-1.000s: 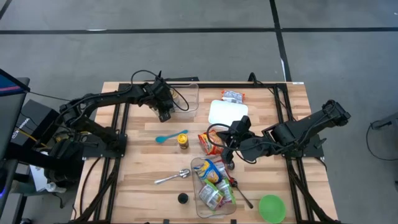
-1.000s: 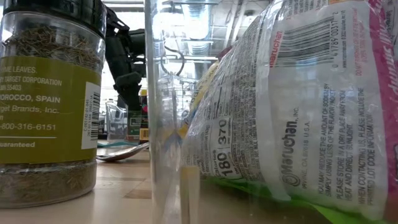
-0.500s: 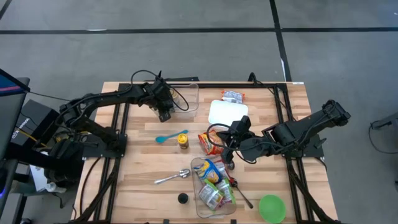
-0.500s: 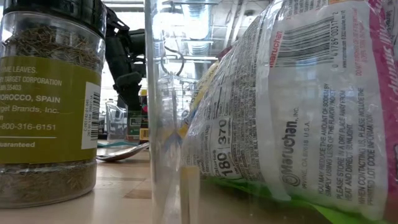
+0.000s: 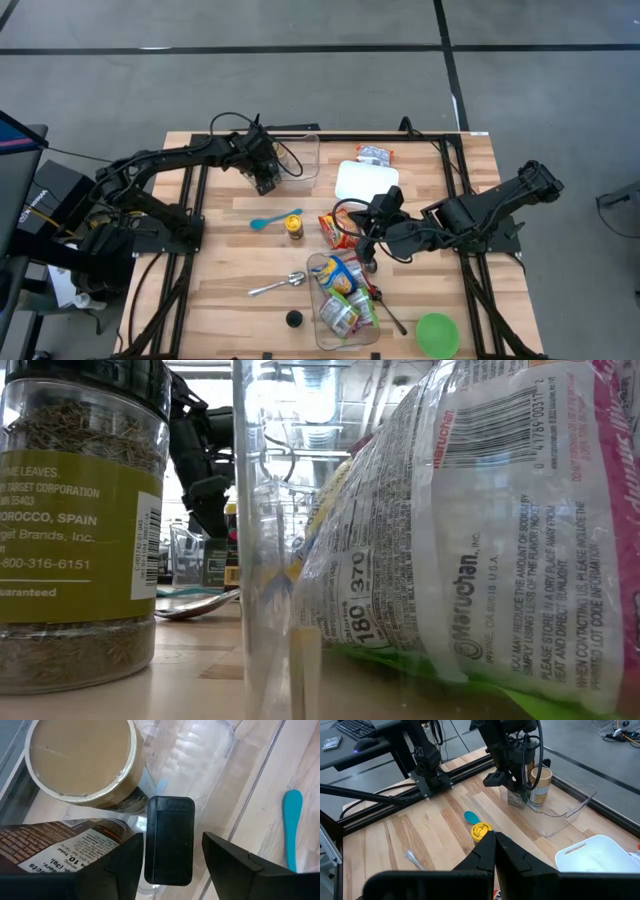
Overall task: Pick & Place Food Item
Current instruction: Put the green seasoning bottle into the top transparent bin, then put the yellow seasoning bottle into the top transparent bin
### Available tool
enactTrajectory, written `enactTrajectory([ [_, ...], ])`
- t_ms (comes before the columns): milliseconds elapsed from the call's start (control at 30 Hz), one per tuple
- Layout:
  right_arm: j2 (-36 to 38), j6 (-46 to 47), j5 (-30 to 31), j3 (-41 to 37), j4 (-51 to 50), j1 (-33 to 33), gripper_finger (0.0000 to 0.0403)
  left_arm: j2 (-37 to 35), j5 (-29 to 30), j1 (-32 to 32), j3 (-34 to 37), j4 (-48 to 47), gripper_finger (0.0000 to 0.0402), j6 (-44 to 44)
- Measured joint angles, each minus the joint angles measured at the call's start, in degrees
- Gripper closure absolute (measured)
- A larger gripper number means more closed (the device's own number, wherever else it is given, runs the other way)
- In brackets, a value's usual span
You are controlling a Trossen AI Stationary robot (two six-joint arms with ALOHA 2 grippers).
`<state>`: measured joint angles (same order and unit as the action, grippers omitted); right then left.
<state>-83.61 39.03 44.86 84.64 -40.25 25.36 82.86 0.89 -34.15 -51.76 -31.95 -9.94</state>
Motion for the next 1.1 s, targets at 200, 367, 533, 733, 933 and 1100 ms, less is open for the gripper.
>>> enactTrajectory([
  [200, 0.0, 0.0, 0.0, 0.0, 0.02, -0.01, 0.0401, -1.41, -0.26, 0.09, -0.01, -0.08, 0.0216, 2.91],
  [367, 0.0, 0.0, 0.0, 0.0, 0.0, 0.0, 0.0401, -5.62, -0.26, 0.11, -0.01, -0.03, 0.0228, 3.26],
  [533, -0.02, 0.0, 0.0, 0.0, 0.01, 0.0, 0.0401, -11.64, -0.23, 0.13, -0.01, -0.06, 0.0237, 7.3],
  [733, 0.0, -0.02, 0.0, 0.0, 0.0, -0.02, 0.0401, -19.86, -0.45, 0.73, -0.01, 0.01, 0.0247, 19.79],
  [933, 0.0, -0.02, 0.0, 0.0, 0.0, 0.0, 0.0401, -27.27, -4.87, 6.22, -0.01, 0.6, 0.026, 28.85],
  [1100, 0.0, -0.02, -0.01, 0.0, -0.01, -0.02, 0.0401, -31.39, -5.5, 15.26, -0.01, 3.01, 0.0271, 34.92],
])
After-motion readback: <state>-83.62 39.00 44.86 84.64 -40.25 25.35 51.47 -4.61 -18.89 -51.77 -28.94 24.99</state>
